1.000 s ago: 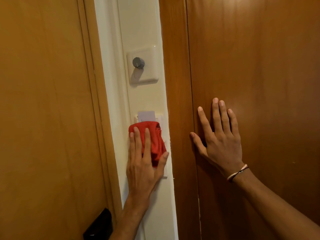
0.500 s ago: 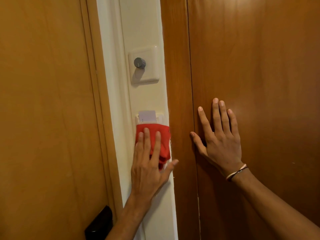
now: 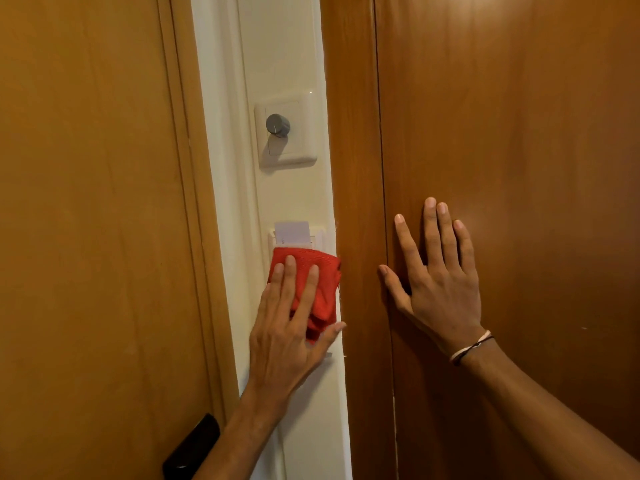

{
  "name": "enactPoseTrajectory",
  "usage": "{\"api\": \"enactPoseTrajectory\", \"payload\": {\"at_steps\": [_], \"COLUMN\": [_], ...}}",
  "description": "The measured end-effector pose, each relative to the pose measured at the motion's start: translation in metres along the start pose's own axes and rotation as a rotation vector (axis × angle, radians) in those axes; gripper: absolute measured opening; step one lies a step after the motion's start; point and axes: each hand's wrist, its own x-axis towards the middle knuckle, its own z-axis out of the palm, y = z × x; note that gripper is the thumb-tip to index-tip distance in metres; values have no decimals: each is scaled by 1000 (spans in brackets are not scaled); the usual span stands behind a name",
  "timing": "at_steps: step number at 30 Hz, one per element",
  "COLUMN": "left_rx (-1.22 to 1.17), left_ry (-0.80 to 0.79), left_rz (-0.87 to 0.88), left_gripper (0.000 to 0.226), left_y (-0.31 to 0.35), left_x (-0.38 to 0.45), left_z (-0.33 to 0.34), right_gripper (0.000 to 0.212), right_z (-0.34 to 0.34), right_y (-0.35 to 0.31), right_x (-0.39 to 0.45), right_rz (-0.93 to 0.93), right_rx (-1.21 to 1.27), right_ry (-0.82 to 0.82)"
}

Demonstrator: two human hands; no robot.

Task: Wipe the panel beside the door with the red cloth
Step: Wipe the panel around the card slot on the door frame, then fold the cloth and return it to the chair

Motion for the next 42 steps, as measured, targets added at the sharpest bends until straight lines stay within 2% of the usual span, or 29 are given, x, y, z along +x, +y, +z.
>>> {"api": "enactPoseTrajectory", "payload": {"at_steps": [3, 6, 9, 14, 18, 21, 23, 25, 31, 36, 39, 42], "left_rx": [-21, -17, -119, -468, -507, -495, -547, -634, -750, -836, -875, -949], "left_ry": [24, 7, 35, 120, 206, 260, 282, 263, 171, 105, 66, 15], "left_rz": [-78, -33, -61, -187, -265, -308, -429, -509, -555, -488, -435, -415], "left_gripper": [91, 91, 80, 50, 46, 45, 49, 51, 59, 63, 59, 49], "left_y": [3, 11, 16, 16, 5, 1, -6, -10, -4, 28, 56, 92], "left_x": [2, -3, -2, 3, 14, 21, 24, 24, 15, 11, 10, 2], "left_z": [2, 4, -2, -22, -36, -37, -39, -38, -38, -37, -36, -31], "right_gripper": [81, 80, 80, 74, 61, 55, 53, 48, 42, 40, 36, 31], "right_z": [0, -1, -3, -16, -43, -63, -70, -71, -80, -98, -112, -126], "right_y": [0, 0, 0, -2, -20, -55, -79, -92, -82, -48, -22, 10], "right_x": [1, 1, 1, 5, 8, 11, 14, 16, 8, -2, -11, -26], "right_rz": [1, 2, 1, 22, 77, 178, 310, 435, 515, 586, 624, 664], "right_rx": [3, 11, 24, 85, 262, 630, 843, 975, 1068, 1055, 1046, 1045], "right_ry": [3, 8, 3, -35, -76, -272, -476, -577, -558, -474, -444, -492]}}
